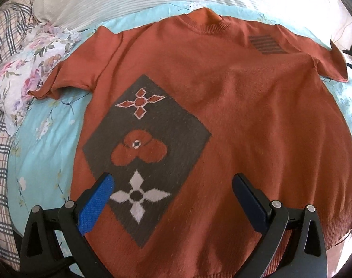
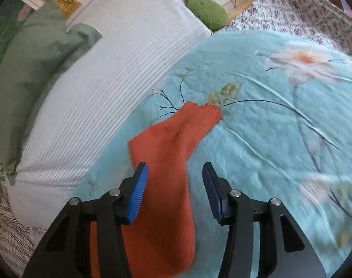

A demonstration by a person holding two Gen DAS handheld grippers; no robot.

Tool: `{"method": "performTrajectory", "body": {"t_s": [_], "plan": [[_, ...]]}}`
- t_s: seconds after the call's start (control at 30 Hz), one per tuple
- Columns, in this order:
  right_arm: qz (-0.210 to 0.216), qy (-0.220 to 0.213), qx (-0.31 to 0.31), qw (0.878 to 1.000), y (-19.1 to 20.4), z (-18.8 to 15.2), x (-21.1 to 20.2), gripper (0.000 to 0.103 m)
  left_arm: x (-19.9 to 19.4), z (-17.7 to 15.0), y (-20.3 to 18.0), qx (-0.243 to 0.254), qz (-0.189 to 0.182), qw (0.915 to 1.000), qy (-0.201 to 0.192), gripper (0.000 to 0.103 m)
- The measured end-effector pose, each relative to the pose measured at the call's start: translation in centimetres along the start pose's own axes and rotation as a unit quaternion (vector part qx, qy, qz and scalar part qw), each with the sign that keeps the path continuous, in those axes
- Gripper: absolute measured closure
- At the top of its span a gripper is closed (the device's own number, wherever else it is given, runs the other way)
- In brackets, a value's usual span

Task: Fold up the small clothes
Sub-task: 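Grasp the sweater sleeve cuff with the right gripper and lift it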

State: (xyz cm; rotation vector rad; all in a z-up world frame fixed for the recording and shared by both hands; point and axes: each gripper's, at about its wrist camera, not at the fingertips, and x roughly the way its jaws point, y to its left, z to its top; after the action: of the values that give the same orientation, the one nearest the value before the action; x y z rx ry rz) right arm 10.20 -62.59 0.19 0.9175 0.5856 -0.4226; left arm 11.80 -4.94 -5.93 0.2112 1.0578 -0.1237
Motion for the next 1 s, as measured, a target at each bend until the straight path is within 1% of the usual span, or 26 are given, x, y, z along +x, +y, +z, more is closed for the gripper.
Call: {"method": "performTrajectory", "body": {"t_s": [0.03,0.07,0.1,0.2,0.27,0.33,0.43,0.53,0.57,0.6,0.63,0.67,0.73,0.8,0.9,0.93,1.0], "plan": [[0.01,0.006,0.007,1.0,-0.3,0.2,0.6,0.062,0.2,0.1,-0.1,0.001,-0.001,1.0,0.001,0.001],[0.016,0.008,0.005,1.0,-0.4,0.3,1.0,0.088,0.3,0.2,-0.1,0.0,-0.004,1.0,0.003,0.001],[0.018,0.012,-0.005,1.0,0.1,0.1,1.1,0.096,0.4,0.3,-0.2,0.0,-0.006,1.0,0.004,0.001],[0.034,0.007,-0.046,0.998,2.6,-1.0,0.3,0.097,0.8,0.5,-0.2,-0.001,-0.009,1.0,0.0,0.001],[0.047,0.013,-0.077,0.996,5.4,-2.8,-0.5,0.097,1.1,0.6,-0.2,0.001,-0.01,0.9999,-0.002,0.001],[0.072,0.028,-0.096,0.992,8.4,-5.2,-1.1,0.097,1.2,0.7,-0.3,0.001,-0.014,0.9999,-0.004,0.001],[0.124,0.057,-0.114,0.984,13.3,-9.4,-1.2,0.097,1.1,0.9,0.2,-0.005,-0.019,0.9997,-0.013,0.001],[0.184,0.1,-0.117,0.971,18.7,-14.5,-0.1,0.097,0.6,1.2,1.2,-0.018,-0.027,0.9991,-0.026,0.001],[0.196,0.111,-0.117,0.967,19.9,-15.7,0.4,0.097,0.4,1.3,1.7,-0.024,-0.028,0.9988,-0.032,0.001],[0.212,0.127,-0.118,0.962,21.6,-17.4,1.0,0.097,0.3,1.5,2.2,-0.03,-0.029,0.9985,-0.036,0.001],[0.23,0.151,-0.124,0.953,23.9,-19.9,2.0,0.097,0.3,1.6,2.6,-0.037,-0.032,0.9981,-0.039,0.001],[0.239,0.162,-0.129,0.949,25.1,-21.2,2.5,0.097,0.2,1.6,3.0,-0.042,-0.033,0.9977,-0.041,0.001],[0.252,0.191,-0.146,0.937,28.4,-25.0,4.1,0.097,0.2,1.6,3.9,-0.057,-0.044,0.9965,-0.043,0.001],[0.255,0.221,-0.159,0.928,31.0,-28.9,5.9,0.097,0.2,1.5,4.5,-0.063,-0.056,0.9953,-0.047,0.001],[0.25,0.254,-0.179,0.917,33.4,-33.6,8.1,0.098,0.4,1.3,4.8,-0.061,-0.061,0.9952,-0.048,0.001],[0.251,0.264,-0.184,0.913,33.5,-34.7,8.5,0.098,0.5,1.4,4.9,-0.062,-0.064,0.9949,-0.047,0.001],[0.252,0.295,-0.192,0.902,34.5,-36.8,9.8,0.094,1.0,1.7,5.0,-0.062,-0.068,0.9949,-0.042,0.001]]}}
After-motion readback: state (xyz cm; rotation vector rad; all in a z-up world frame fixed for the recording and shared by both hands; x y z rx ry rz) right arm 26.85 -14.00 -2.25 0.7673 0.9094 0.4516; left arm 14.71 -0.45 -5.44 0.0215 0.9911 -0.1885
